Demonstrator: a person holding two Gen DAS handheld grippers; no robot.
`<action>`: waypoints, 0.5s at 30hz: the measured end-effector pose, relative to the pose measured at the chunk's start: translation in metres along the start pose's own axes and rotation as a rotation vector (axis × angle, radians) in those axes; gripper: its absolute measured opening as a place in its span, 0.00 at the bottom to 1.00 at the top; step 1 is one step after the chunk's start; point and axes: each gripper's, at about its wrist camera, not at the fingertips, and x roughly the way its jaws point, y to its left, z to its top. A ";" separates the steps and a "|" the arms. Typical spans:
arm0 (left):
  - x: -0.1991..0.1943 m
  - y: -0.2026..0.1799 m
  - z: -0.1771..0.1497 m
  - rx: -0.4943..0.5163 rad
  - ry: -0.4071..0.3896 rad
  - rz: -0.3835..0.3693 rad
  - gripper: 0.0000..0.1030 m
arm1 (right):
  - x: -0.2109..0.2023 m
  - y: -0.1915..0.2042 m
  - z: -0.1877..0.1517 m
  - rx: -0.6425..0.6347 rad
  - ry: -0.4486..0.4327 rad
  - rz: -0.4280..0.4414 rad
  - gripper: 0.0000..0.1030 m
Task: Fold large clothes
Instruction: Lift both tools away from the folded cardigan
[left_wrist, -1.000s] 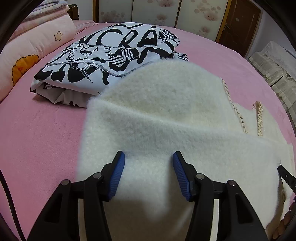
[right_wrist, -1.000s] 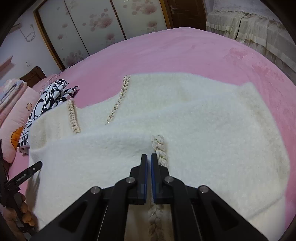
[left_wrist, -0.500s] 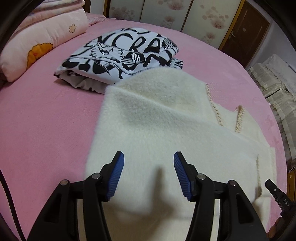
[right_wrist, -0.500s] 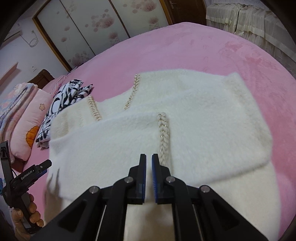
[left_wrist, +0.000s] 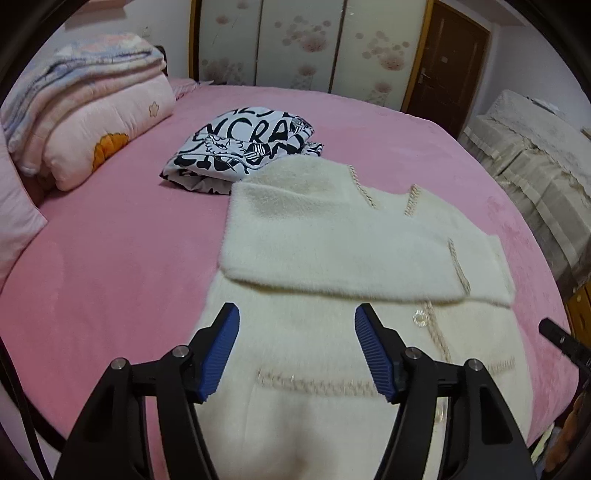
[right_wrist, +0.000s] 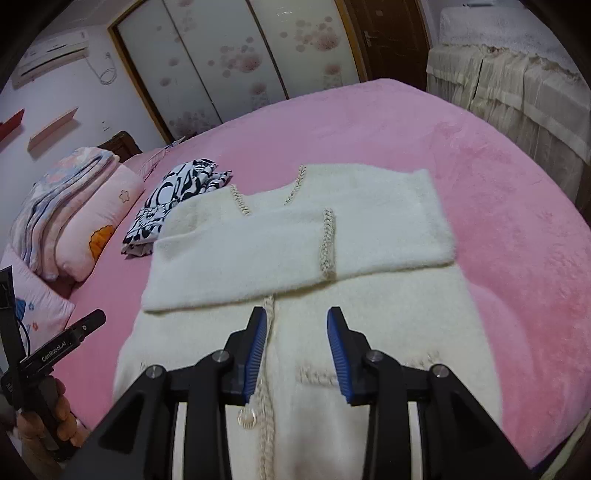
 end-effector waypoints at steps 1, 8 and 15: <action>-0.011 0.000 -0.009 0.017 -0.013 0.008 0.62 | -0.010 0.000 -0.006 -0.010 -0.009 -0.002 0.33; -0.051 0.007 -0.058 0.096 -0.049 0.063 0.65 | -0.053 -0.006 -0.039 -0.078 -0.041 -0.035 0.34; -0.052 0.043 -0.100 0.044 0.009 0.081 0.65 | -0.071 -0.025 -0.072 -0.068 -0.042 -0.063 0.34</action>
